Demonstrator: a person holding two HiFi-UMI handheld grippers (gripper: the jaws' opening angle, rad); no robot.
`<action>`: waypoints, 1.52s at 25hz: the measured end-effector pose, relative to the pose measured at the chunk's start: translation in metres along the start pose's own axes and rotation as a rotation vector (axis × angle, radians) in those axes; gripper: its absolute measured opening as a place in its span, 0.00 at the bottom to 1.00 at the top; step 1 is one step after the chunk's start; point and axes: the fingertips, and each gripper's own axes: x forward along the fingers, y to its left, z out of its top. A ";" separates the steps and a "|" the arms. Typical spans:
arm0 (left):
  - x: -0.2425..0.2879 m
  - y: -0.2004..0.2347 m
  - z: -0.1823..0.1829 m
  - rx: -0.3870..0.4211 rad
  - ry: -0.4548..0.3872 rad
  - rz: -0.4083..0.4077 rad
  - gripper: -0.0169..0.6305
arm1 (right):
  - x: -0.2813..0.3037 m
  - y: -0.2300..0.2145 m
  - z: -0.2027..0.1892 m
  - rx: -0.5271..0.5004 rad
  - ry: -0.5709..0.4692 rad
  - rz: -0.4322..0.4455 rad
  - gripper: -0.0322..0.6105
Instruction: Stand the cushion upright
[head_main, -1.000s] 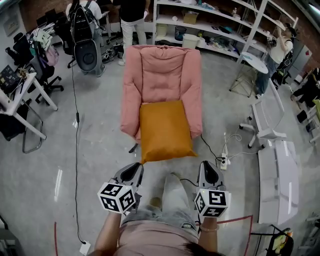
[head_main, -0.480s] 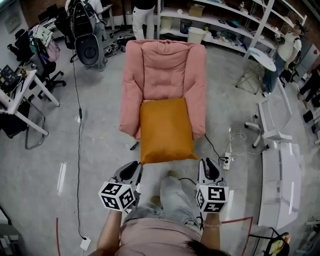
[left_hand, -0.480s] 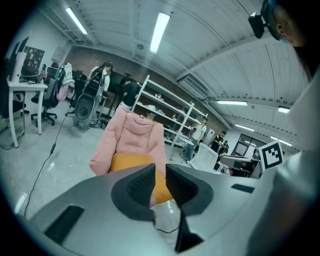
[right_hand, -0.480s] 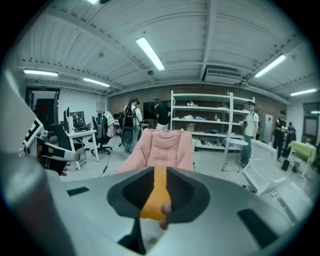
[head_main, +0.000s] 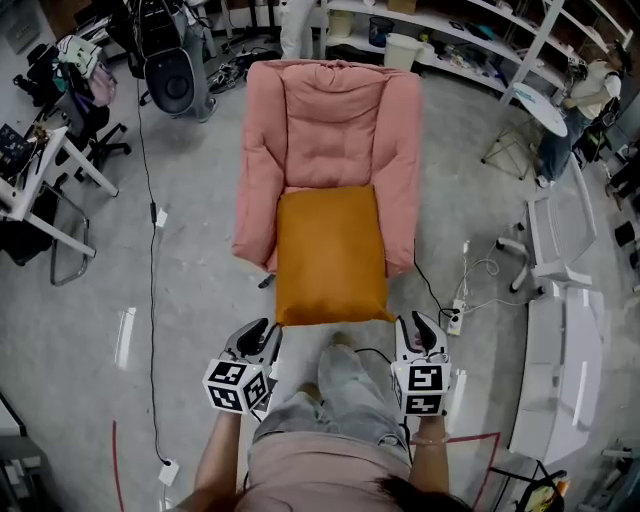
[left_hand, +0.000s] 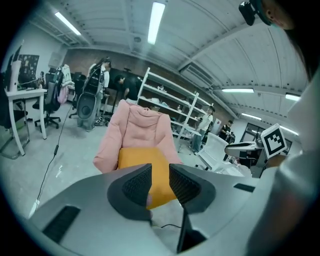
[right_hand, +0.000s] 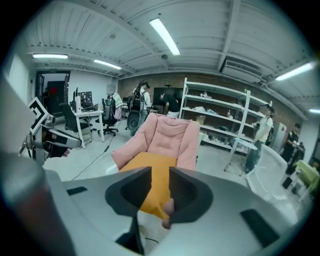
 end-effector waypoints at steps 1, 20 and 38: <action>0.005 0.003 -0.003 0.004 0.009 0.008 0.17 | 0.006 -0.001 -0.002 -0.014 0.011 0.008 0.23; 0.068 0.058 -0.099 0.064 0.262 0.078 0.32 | 0.097 0.013 -0.094 -0.281 0.262 0.211 0.32; 0.105 0.094 -0.175 0.098 0.520 0.089 0.37 | 0.148 0.017 -0.166 -0.371 0.450 0.337 0.39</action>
